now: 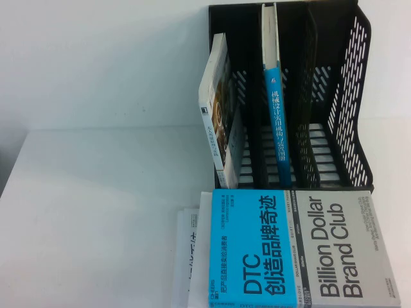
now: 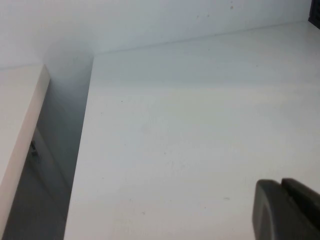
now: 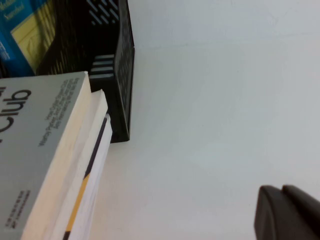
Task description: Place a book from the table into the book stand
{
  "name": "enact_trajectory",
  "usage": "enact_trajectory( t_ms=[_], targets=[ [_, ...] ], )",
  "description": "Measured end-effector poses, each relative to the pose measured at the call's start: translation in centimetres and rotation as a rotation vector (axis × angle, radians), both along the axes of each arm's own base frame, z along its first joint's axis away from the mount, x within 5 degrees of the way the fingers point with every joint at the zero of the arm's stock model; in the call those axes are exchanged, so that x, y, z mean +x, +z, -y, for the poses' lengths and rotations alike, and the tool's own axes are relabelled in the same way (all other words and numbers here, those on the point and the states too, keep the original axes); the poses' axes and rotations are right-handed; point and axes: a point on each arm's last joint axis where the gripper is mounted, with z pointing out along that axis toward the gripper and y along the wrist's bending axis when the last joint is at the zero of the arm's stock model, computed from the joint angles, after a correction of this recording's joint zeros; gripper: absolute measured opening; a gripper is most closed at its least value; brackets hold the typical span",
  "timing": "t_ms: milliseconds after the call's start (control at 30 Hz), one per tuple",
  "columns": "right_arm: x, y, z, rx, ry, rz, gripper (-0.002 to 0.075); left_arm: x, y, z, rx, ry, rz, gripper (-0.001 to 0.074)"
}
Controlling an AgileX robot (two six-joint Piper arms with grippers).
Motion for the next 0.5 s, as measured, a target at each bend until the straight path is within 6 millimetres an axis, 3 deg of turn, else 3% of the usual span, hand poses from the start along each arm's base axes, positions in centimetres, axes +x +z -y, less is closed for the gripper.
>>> enact_trajectory(
  t_ms=[500],
  targets=[
    [0.0, 0.0, 0.0, 0.0, 0.0, 0.0, -0.0003, 0.02, 0.07, -0.02, 0.004, 0.001, 0.009, -0.0004]
  ],
)
